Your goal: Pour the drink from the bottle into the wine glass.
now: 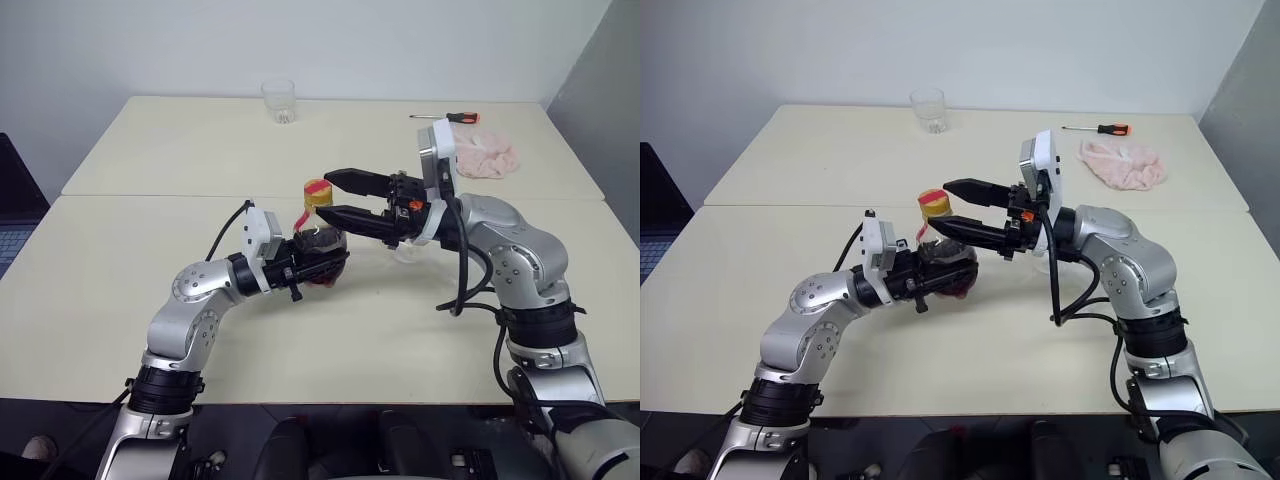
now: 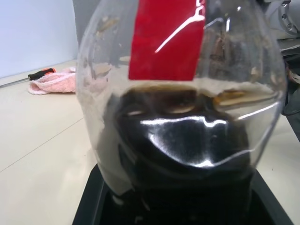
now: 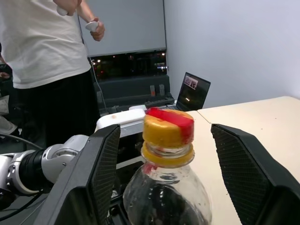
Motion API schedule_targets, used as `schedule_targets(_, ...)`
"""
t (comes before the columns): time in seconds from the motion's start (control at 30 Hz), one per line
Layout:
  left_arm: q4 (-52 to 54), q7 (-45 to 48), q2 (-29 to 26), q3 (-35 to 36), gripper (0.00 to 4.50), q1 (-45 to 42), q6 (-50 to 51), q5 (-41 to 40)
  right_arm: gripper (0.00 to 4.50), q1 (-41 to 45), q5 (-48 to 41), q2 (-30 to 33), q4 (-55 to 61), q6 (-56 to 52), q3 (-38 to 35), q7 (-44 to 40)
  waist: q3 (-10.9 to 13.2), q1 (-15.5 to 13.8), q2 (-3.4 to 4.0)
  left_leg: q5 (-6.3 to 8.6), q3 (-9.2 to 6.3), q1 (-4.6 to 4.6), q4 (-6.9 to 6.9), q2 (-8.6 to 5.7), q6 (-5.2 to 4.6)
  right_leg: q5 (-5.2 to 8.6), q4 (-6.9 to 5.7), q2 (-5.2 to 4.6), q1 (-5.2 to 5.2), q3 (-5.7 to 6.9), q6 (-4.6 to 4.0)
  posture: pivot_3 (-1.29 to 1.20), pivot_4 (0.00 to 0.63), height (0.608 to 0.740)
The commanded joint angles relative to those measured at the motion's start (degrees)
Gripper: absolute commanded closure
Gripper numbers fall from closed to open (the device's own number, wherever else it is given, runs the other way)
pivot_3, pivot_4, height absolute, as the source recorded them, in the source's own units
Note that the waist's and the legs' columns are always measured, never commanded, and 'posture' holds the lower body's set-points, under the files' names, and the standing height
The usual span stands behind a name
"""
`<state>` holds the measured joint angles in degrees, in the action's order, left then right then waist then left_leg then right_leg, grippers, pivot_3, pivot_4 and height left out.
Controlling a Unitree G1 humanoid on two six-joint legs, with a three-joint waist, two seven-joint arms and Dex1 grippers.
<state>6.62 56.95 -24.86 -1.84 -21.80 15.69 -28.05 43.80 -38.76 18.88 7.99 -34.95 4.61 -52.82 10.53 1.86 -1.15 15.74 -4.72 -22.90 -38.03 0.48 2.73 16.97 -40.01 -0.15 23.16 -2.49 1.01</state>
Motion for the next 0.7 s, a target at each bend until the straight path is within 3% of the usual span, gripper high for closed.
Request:
schedule_targets(0.03,2.57,0.04,-0.16,1.12,2.8,-0.26,-1.38,-0.84,1.21,1.85,0.78,-0.81,0.06,1.93,-0.05,-0.32,0.0,0.0,0.0,0.0,0.0,0.0,0.0,0.0,0.0,0.0,0.0,0.0,0.0,0.0,0.0,0.0,0.15,0.74)
schedule_targets(0.7,3.35,0.09,-0.49,1.3,2.8,0.66,-1.36,-1.03,1.21,3.17,0.29,-2.49,0.04,0.28,-0.13,-0.25,0.0,0.01,0.0,0.0,0.0,0.0,0.0,0.0,0.0,0.0,0.0,0.0,0.0,0.0,0.0,0.0,0.15,0.74)
